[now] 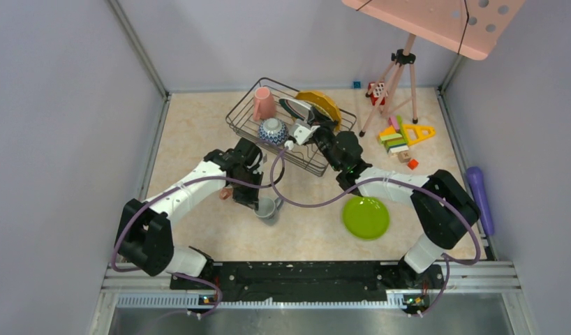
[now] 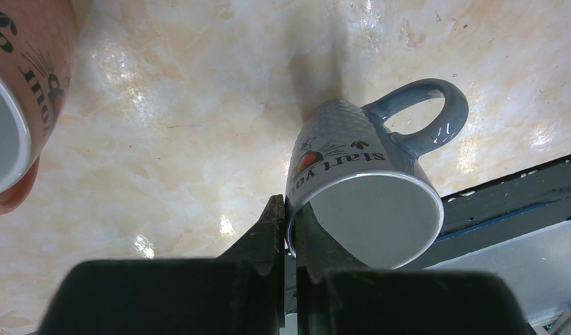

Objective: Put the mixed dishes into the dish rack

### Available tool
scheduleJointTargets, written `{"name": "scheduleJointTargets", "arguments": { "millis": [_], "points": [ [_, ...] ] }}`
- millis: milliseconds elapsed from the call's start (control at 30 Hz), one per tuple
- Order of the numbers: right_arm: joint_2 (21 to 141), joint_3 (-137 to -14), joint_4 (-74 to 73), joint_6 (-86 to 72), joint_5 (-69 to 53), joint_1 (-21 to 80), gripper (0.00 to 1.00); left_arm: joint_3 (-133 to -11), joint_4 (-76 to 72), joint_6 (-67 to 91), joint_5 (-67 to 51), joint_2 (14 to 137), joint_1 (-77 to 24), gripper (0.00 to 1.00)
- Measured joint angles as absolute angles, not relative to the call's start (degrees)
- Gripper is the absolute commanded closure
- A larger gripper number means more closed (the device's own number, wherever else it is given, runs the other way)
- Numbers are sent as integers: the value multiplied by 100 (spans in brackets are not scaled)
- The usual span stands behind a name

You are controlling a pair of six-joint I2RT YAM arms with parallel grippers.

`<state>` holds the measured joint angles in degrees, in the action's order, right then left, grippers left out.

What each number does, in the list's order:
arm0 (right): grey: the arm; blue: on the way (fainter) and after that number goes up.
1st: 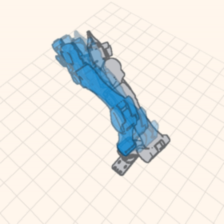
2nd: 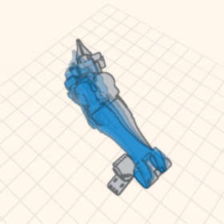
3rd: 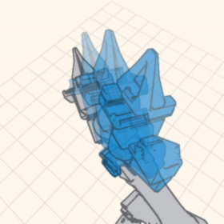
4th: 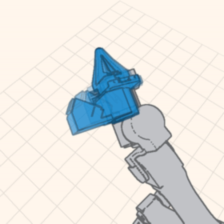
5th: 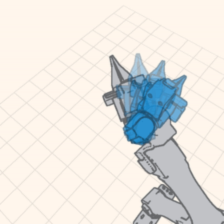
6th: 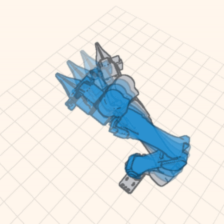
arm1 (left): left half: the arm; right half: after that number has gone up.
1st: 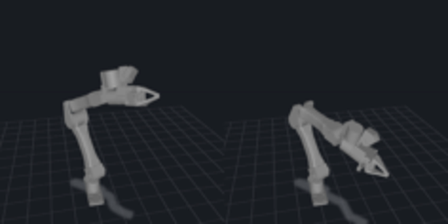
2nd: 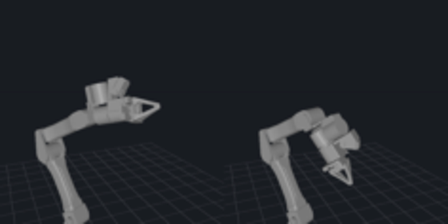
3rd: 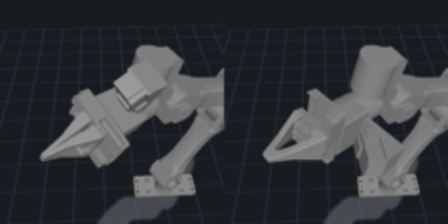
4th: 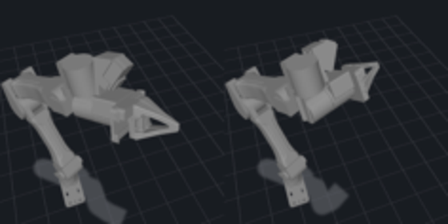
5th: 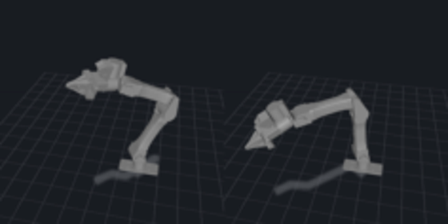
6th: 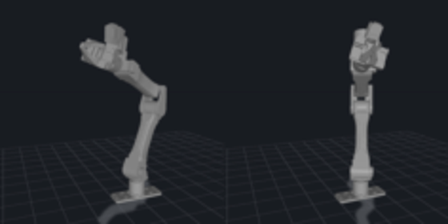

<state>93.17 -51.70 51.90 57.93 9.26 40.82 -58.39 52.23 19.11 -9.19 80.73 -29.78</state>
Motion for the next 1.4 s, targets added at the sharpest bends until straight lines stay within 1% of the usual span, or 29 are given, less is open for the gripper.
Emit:
{"name": "scheduleJointTargets", "arguments": {
  "millis": [267, 500, 533, 567, 600, 633, 667, 700, 900, 1033, 1167, 1233, 1367, 1400],
  "points": [
    [9314, -5140, 5048, 5533, 919, 4082, 100, -5839, 5223, 1938, -919, 8073, -2978, 100],
    [9321, -4790, 5201, 5312, 1094, 4082, 99, -5839, 5223, 1938, -919, 8073, -2978, 100],
    [9349, -4790, 5240, 5277, 1181, 4080, 87, -5839, 5223, 1938, -917, 8073, -2978, 100],
    [9393, -4790, 5341, 5229, 1273, 4082, 72, -5839, 5225, 1942, -910, 8073, -2978, 100],
    [9467, -4790, 5529, 5164, 1393, 4082, 59, -5839, 5227, 1946, -897, 8073, -2978, 100],
    [9553, -4790, 5774, 5135, 1520, 4082, 51, -5839, 5227, 1957, -864, 8073, -2978, 100],
    [9629, -4790, 6001, 5105, 1621, 4080, 48, -5839, 5229, 1962, -816, 8073, -2978, 100],
    [9677, -4790, 6176, 5094, 1706, 4075, 46, -5839, 5231, 1970, -784, 8073, -2978, 100],
    [9605, -4818, 6243, 4768, 1865, 4071, 40, -5839, 5325, 1990, -572, 8071, -2978, 100],
    [9332, -4816, 5940, 4431, 1863, 4071, 39, -5839, 5382, 2005, -493, 8025, -2978, 100],
    [8748, -4729, 5601, 3975, 1809, 4071, 38, -5839, 5393, 2008, -434, 8009, -2978, 100],
    [8276, -4650, 5319, 3664, 1747, 4071, 39, -5839, 5408, 2012, -360, 8009, -2978, 100],
    [7461, -4574, 4563, 2978, 1627, 4071, 41, -5839, 5413, 2027, -239, 8009, -2978, 100],
    [7323, -4578, 4372, 2786, 1601, 4071, 43, -5839, 5413, 2027, -213, 8009, -2978, 98]
  ]
}}
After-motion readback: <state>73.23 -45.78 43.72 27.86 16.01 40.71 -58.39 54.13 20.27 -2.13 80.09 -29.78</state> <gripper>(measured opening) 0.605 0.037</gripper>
